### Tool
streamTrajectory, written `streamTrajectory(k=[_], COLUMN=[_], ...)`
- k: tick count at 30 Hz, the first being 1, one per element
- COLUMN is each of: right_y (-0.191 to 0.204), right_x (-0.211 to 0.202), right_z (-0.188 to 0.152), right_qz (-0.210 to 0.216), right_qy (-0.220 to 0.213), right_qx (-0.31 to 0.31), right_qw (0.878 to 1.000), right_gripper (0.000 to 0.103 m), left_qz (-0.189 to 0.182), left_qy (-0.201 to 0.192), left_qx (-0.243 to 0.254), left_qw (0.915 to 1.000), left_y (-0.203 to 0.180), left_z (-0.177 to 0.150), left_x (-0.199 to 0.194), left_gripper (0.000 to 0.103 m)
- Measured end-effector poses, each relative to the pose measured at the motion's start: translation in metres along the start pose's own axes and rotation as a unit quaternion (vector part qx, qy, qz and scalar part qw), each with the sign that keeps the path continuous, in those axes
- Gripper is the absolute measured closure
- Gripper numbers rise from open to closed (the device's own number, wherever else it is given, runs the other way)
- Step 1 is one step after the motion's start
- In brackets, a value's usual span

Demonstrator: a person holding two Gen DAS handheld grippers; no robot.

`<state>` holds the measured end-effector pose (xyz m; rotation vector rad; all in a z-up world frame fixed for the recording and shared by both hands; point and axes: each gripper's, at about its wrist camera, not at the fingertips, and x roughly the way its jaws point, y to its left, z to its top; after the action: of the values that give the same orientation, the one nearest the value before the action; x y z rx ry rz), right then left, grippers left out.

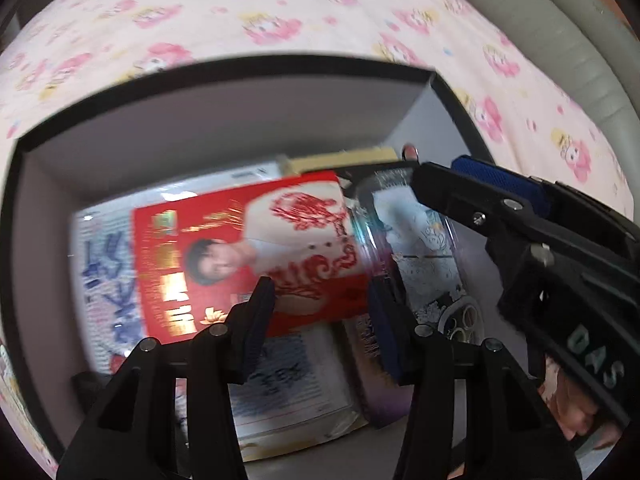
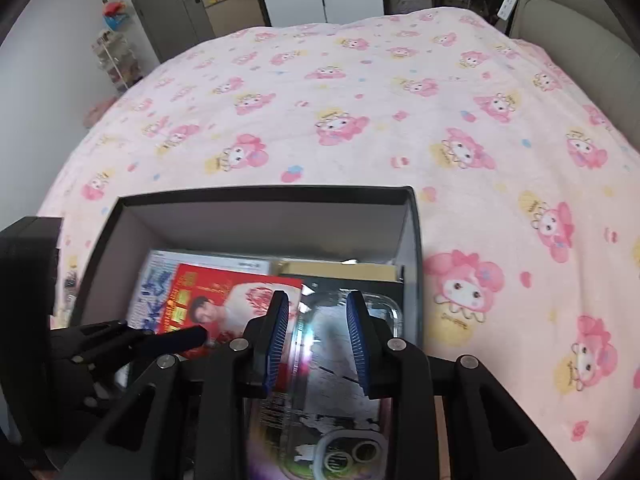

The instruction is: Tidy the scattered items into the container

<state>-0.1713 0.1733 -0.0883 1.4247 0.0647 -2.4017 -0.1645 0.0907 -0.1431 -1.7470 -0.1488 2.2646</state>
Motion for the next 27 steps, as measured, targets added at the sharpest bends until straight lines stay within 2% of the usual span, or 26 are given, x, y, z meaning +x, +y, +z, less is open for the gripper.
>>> streamTrajectory(k=[4, 6, 7, 11, 13, 18, 20, 22, 23, 24, 27], right_y=[0.0, 0.0, 0.001, 0.0, 0.001, 0.017, 0.02, 0.02, 0.019, 0.021, 0.04], right_x=[0.012, 0.016, 0.017, 0.02, 0.021, 0.018, 0.021, 0.031, 0.038, 0.042, 0.045], right_z=[-0.002, -0.003, -0.004, -0.002, -0.003, -0.006, -0.001, 0.009, 0.015, 0.019, 0.029], right_qz=[0.0, -0.006, -0.008, -0.008, -0.008, 0.004, 0.027, 0.05, 0.059, 0.066, 0.083], right_qy=[0.018, 0.021, 0.021, 0.021, 0.021, 0.003, 0.011, 0.031, 0.044, 0.051, 0.043], right_qx=[0.002, -0.001, -0.002, 0.0, -0.003, -0.05, -0.048, -0.027, -0.013, -0.011, -0.037], right_qw=[1.0, 1.0, 1.0, 1.0, 1.0, 0.999, 0.998, 0.998, 0.997, 0.996, 0.995], right_gripper=[0.076, 0.076, 0.076, 0.077, 0.077, 0.077, 0.077, 0.077, 0.077, 0.077, 0.077], left_qz=[0.044, 0.082, 0.09, 0.097, 0.093, 0.02, 0.007, 0.019, 0.031, 0.032, 0.034], left_qy=[0.016, 0.024, 0.026, 0.029, 0.022, -0.003, -0.017, -0.024, -0.025, -0.027, -0.027], left_qx=[0.004, 0.006, 0.004, -0.019, -0.029, -0.077, -0.098, -0.122, -0.131, -0.134, -0.128], left_qw=[0.9989, 0.9963, 0.9956, 0.9947, 0.995, 0.9969, 0.995, 0.992, 0.9906, 0.9901, 0.9908], left_y=[-0.001, 0.003, 0.006, 0.031, 0.043, 0.082, 0.097, 0.112, 0.117, 0.117, 0.111], left_z=[0.002, 0.002, 0.001, -0.001, -0.004, -0.006, -0.008, -0.012, -0.015, -0.018, -0.014], left_x=[0.006, 0.006, 0.005, 0.0, -0.005, -0.026, -0.032, -0.034, -0.034, -0.036, -0.04], left_gripper=[0.054, 0.052, 0.047, 0.047, 0.049, 0.049, 0.049, 0.049, 0.056, 0.058, 0.06])
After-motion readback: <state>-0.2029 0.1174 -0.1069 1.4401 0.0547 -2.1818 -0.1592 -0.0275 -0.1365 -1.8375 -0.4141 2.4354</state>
